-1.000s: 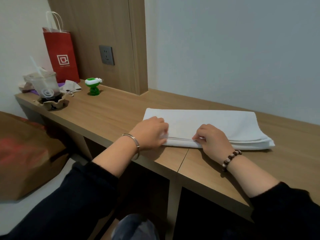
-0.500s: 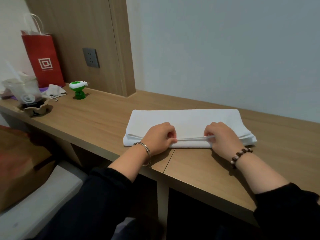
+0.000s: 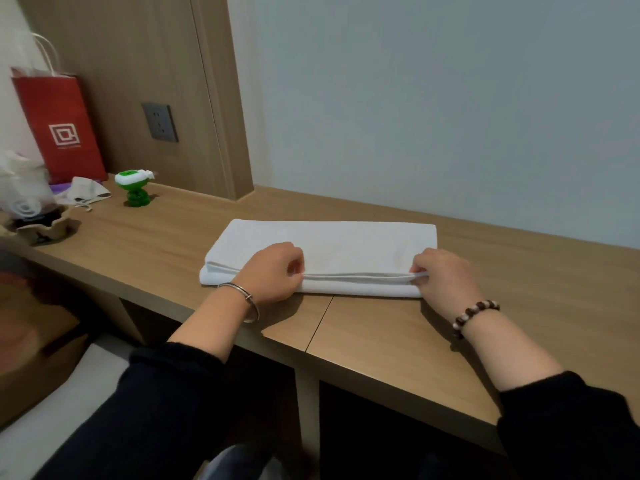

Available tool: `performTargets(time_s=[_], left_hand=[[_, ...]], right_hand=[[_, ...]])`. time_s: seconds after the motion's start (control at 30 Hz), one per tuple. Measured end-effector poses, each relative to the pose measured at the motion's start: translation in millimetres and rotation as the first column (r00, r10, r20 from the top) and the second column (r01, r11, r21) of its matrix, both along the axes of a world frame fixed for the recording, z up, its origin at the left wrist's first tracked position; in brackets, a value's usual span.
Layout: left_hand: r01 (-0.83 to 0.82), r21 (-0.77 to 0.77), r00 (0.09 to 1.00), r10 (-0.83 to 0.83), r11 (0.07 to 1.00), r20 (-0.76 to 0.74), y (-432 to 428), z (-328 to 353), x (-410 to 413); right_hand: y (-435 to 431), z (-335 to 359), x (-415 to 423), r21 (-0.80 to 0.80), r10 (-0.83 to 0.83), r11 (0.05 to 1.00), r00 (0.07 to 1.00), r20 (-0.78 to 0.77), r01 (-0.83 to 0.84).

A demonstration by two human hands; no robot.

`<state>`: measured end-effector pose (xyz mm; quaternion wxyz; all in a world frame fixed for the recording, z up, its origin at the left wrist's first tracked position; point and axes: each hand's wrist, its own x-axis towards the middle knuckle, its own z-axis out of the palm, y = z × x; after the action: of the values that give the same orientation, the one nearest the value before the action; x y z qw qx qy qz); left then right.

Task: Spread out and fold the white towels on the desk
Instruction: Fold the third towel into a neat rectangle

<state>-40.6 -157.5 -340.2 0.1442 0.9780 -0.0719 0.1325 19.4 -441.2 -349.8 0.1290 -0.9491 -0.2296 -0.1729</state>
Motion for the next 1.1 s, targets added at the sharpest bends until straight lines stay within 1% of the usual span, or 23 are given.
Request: performTargets(time_s=[0.17, 0.27, 0.3, 0.33, 0.37, 0.4, 0.47, 0.5, 0.6, 0.67, 0.7, 0.77, 0.8, 0.87, 0.93, 0.97, 1.0, 1.03, 1.1], left_hand=[[0.118, -0.001, 0.993, -0.118, 0.993, 0.018, -41, 2, 14], [0.164, -0.003, 0.984, -0.164, 0.986, 0.066, -62, -4, 20], [0.172, -0.009, 0.982, -0.170, 0.985, 0.084, -65, -7, 20], [0.179, -0.018, 0.979, -0.177, 0.984, 0.099, -67, -9, 20], [0.187, -0.029, 0.977, -0.183, 0.982, 0.110, -67, -11, 21], [0.193, -0.038, 0.975, -0.188, 0.980, 0.115, -66, -12, 21], [0.200, -0.045, 0.975, -0.194, 0.979, 0.112, -64, -13, 22], [0.204, -0.048, 0.974, -0.198, 0.978, 0.109, -64, -12, 22], [0.205, -0.064, 0.975, -0.198, 0.977, 0.096, -63, -12, 22], [0.167, -0.059, 0.984, -0.162, 0.984, 0.077, -66, -12, 23], [0.129, -0.049, 0.989, -0.125, 0.990, 0.073, -69, -12, 24], [0.015, -0.011, 0.997, -0.015, 1.000, 0.069, -79, -10, 29], [-0.054, 0.035, 0.996, 0.052, 0.998, 0.066, -84, -9, 32], [-0.208, 0.145, 0.978, 0.200, 0.967, 0.065, -89, -7, 39], [-0.346, 0.182, 0.938, 0.340, 0.920, 0.063, -84, -8, 43], [-0.390, 0.185, 0.921, 0.384, 0.902, 0.069, -81, -9, 44], [-0.408, 0.184, 0.913, 0.401, 0.894, 0.075, -78, -11, 44], [-0.395, 0.176, 0.919, 0.389, 0.902, 0.068, -77, -13, 44], [-0.298, 0.151, 0.954, 0.299, 0.942, 0.014, -79, -17, 45]], right_hand=[[7, 1, -3, 0.047, 0.098, 0.994, 0.995, -0.037, -0.096], [-4, 2, -3, 0.154, 0.143, 0.979, 0.988, -0.053, -0.133], [-9, 3, -3, 0.181, 0.164, 0.970, 0.986, 0.004, -0.162], [-12, 5, -4, 0.170, 0.181, 0.966, 0.978, 0.105, -0.197], [-14, 7, -6, 0.123, 0.197, 0.966, 0.957, 0.212, -0.226], [-14, 9, -8, 0.050, 0.210, 0.971, 0.935, 0.285, -0.234], [-11, 10, -10, -0.070, 0.211, 0.978, 0.915, 0.345, -0.199], [-9, 9, -10, -0.095, 0.190, 0.981, 0.925, 0.328, -0.167], [-9, 1, -8, -0.070, 0.045, 0.997, 0.990, 0.135, -0.036], [-11, -1, -7, -0.035, 0.027, 0.999, 1.000, 0.011, -0.027], [-13, 0, -7, 0.010, 0.029, 1.000, 0.998, -0.057, -0.028], [-17, 3, -10, 0.141, 0.052, 0.990, 0.980, -0.190, -0.025], [-18, 5, -12, 0.198, 0.078, 0.980, 0.969, -0.235, -0.031], [-15, 7, -19, 0.250, 0.130, 0.967, 0.947, -0.295, -0.055], [-3, 9, -30, 0.299, 0.206, 0.948, 0.923, -0.324, -0.106], [6, 10, -36, 0.348, 0.262, 0.928, 0.899, -0.351, -0.135], [14, 10, -42, 0.418, 0.342, 0.894, 0.849, -0.402, -0.163], [22, 10, -48, 0.490, 0.435, 0.851, 0.775, -0.459, -0.188], [28, 8, -52, 0.611, 0.580, 0.765, 0.631, -0.515, -0.204]])
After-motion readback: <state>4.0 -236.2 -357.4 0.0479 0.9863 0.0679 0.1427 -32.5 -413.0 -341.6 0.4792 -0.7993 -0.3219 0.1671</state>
